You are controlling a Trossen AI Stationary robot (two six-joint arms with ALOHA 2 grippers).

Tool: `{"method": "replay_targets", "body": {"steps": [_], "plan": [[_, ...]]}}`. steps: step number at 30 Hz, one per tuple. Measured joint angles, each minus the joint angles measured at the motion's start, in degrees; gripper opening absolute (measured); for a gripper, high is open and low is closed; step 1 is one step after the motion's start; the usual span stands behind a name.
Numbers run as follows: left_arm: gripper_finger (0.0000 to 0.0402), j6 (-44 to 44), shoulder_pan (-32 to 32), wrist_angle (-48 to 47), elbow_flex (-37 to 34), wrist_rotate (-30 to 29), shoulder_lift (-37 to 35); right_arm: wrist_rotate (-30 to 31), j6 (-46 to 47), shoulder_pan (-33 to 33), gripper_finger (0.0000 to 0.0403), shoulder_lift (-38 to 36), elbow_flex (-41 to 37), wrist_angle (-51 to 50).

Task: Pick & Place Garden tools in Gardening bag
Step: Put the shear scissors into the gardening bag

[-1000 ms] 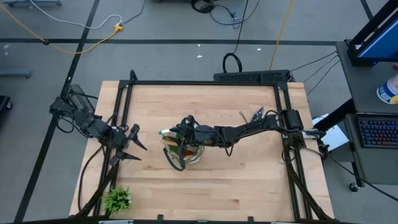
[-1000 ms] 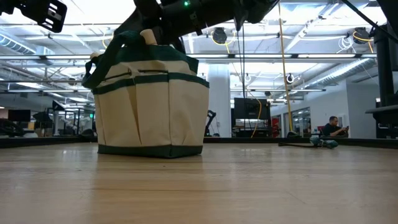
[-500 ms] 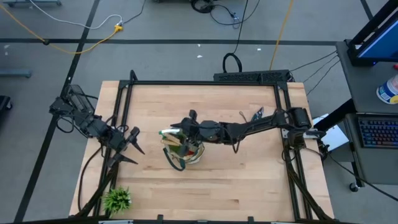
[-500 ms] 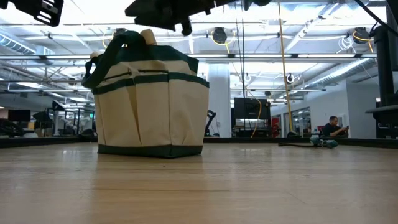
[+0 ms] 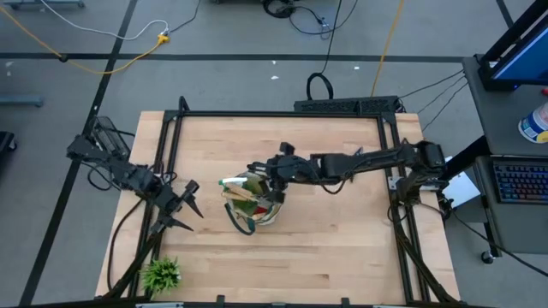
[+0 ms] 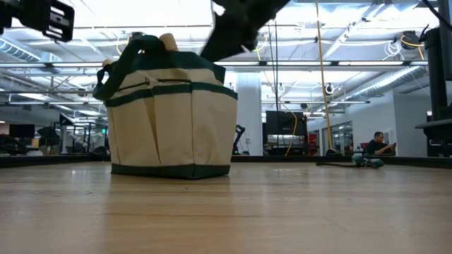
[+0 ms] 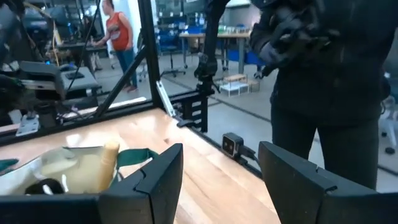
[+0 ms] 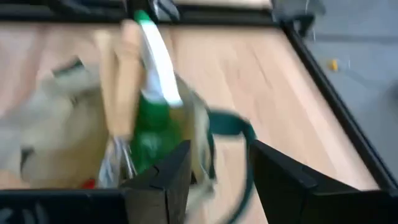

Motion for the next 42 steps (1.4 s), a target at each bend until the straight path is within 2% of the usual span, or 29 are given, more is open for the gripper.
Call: {"method": "replay_targets", "body": {"steps": [6,9,13,20,27,32,42], "plan": [[0.0216,-0.2,2.7,9.6,-6.3,3.1,0.0,2.6,6.8,-2.3,0.0156,-2.6,0.0,-15.2],[0.0216,-0.7,4.1,12.6,-8.3,3.3,0.0,5.8,9.2,-3.8,0.0157,-2.9,0.0,-21.7],[0.0216,-1.3,5.5,14.4,-9.6,5.3,0.0,6.1,12.7,-6.2,0.0158,-2.8,-0.3,-29.5],[0.0216,-3.1,6.9,14.6,-9.6,7.0,0.0,5.9,19.5,-11.5,0.0157,-4.2,-7.1,-32.6],[0.0216,-3.2,6.8,14.6,-9.6,8.4,0.0,5.9,19.3,-17.1,0.0156,-9.2,-15.7,-32.9],[0.0216,-3.0,6.9,14.5,-9.6,8.4,0.0,5.9,11.9,-21.0,0.0155,-14.4,-20.9,-33.4],[0.0216,-2.5,6.9,14.5,-9.6,8.4,0.0,6.1,-13.2,-23.3,0.0155,-22.0,-24.9,-33.3]]}}
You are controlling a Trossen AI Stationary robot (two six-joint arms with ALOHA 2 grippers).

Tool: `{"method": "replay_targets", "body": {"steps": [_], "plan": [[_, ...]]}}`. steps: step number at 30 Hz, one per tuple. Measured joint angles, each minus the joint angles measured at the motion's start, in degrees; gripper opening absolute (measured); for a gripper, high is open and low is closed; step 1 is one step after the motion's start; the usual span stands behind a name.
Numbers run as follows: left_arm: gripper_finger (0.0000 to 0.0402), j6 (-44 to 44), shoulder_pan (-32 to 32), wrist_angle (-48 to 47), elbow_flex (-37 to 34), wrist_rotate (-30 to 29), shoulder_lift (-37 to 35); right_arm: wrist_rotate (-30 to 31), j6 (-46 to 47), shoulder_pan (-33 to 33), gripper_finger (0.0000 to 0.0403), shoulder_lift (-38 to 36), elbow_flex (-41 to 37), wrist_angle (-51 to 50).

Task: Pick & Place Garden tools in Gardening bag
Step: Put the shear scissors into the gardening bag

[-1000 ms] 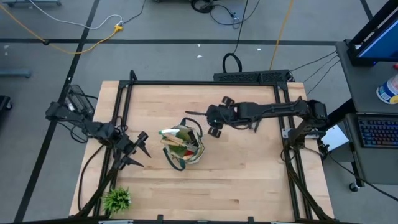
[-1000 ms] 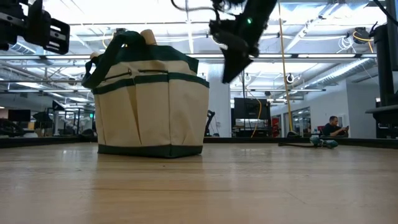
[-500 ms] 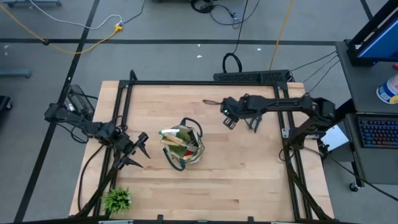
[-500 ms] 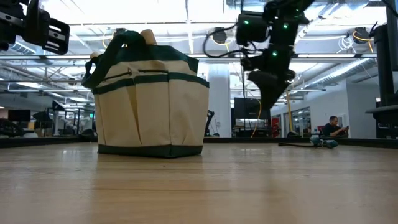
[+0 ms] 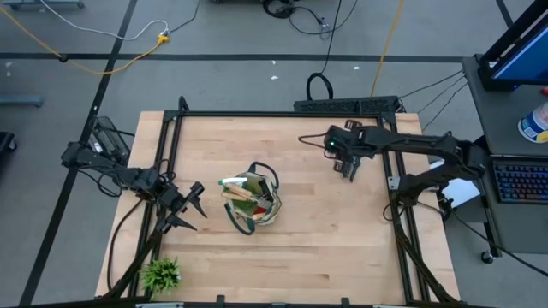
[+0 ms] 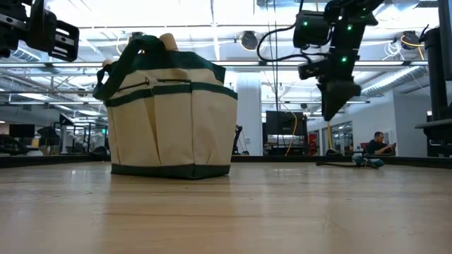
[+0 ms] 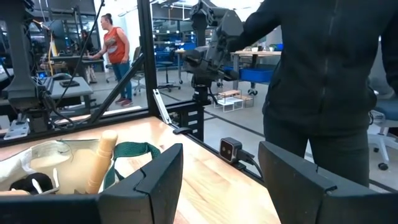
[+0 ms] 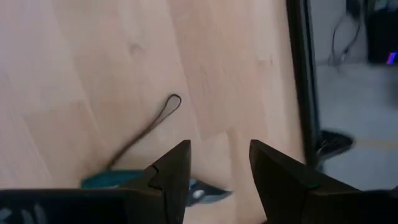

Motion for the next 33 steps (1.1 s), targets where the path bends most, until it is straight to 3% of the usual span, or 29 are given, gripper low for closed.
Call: {"method": "replay_targets", "body": {"steps": [8,15,21,28,33], "plan": [[0.0216,2.4,0.0,-0.2,0.0,0.0,0.0,0.1,-24.0,0.0,0.0151,-1.2,-0.2,1.2],[0.0216,2.4,0.0,-0.7,0.0,0.0,0.0,-0.2,-37.8,0.1,0.0149,-1.2,-0.2,6.0],[0.0216,2.4,0.0,-0.8,0.0,0.0,0.0,-0.6,-43.8,0.1,0.0146,-1.2,-0.2,6.5],[0.0216,2.3,0.0,-1.3,0.0,0.0,0.0,-8.8,-47.1,0.1,0.0145,-1.2,-0.2,1.0],[0.0216,2.3,0.0,-1.2,0.0,0.0,0.0,-10.7,-47.6,0.2,0.0145,-1.2,-1.0,-1.7]]}}
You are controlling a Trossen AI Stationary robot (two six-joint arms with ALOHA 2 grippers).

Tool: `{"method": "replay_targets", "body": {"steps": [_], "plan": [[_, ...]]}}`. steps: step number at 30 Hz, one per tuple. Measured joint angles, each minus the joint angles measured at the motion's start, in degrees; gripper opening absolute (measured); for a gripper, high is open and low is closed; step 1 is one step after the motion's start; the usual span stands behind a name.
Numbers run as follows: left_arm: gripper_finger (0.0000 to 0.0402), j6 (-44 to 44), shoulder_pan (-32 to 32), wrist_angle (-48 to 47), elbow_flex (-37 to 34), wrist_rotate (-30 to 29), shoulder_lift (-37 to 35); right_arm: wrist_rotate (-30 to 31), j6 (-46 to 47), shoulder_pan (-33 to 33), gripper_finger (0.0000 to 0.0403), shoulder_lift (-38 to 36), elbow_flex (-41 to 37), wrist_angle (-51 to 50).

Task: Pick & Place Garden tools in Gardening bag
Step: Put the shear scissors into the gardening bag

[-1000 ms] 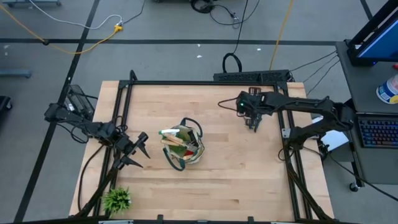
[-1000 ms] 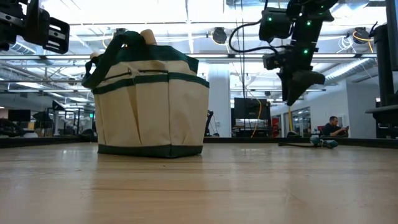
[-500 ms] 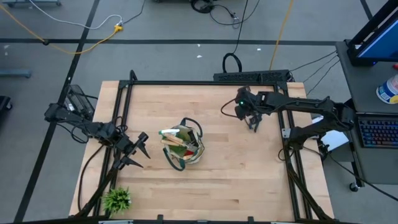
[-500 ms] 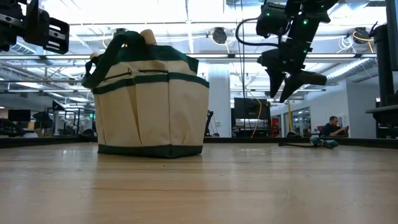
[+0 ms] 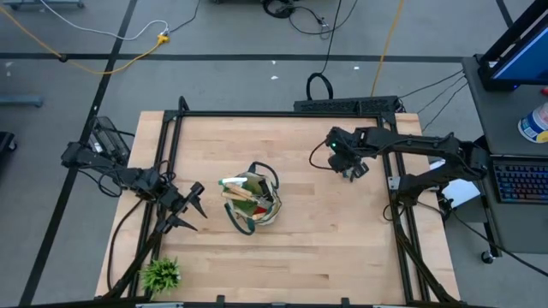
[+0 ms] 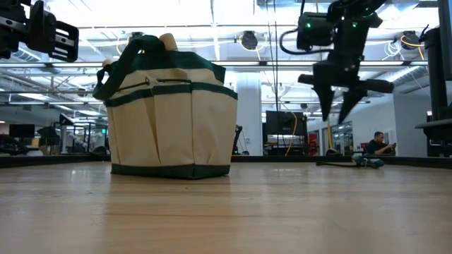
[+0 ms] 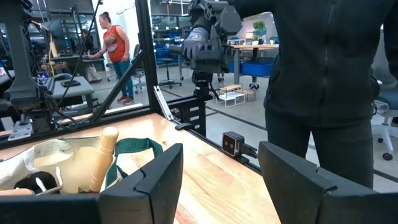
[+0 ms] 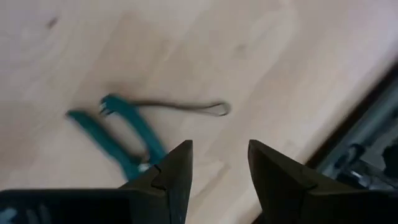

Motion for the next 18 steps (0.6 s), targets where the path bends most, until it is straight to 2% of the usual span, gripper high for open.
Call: {"method": "replay_targets", "body": {"steps": [7,13,18], "plan": [[0.0216,-0.3,0.0,0.0,0.0,0.0,0.0,0.5,-7.2,0.0,0.0145,0.0,-5.6,-2.6],[0.0216,-0.3,0.0,0.0,0.0,0.0,0.0,7.0,-11.3,0.0,0.0146,0.0,-11.7,3.9],[0.0216,-0.3,0.0,0.1,0.0,0.0,0.0,7.5,-12.4,0.0,0.0145,0.1,-14.2,8.2]]}}
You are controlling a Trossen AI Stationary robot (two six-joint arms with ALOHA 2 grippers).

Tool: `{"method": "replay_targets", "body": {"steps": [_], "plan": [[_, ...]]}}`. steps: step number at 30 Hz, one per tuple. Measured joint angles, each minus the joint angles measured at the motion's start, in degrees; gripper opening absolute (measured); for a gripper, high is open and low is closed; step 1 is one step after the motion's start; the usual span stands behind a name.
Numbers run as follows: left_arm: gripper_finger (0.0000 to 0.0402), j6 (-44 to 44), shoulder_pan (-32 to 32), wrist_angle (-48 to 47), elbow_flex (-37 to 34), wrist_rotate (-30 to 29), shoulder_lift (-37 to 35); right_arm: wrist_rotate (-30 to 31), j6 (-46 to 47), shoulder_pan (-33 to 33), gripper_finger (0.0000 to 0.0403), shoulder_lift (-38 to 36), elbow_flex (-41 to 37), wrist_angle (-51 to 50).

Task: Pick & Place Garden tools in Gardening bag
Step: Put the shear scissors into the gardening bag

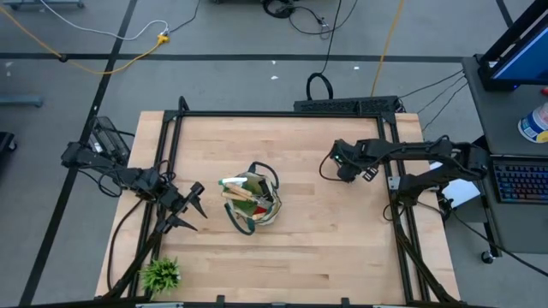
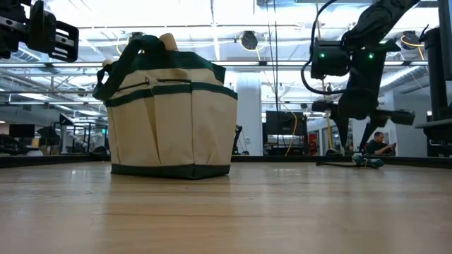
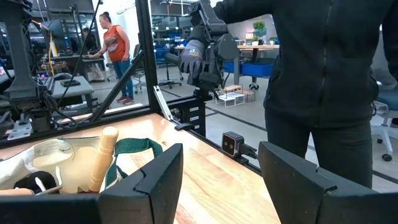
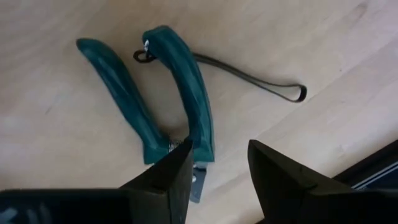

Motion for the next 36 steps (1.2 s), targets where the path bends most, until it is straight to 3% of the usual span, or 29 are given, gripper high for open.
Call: {"method": "replay_targets", "body": {"steps": [18,36], "plan": [[0.0216,-0.5,0.0,0.1,0.0,0.0,0.0,-1.8,-1.6,0.0,0.0144,8.1,-1.2,3.9],[0.0216,-1.0,0.0,0.1,0.0,0.7,0.0,-3.5,-1.0,-0.1,0.0143,10.9,-5.0,5.7]]}}
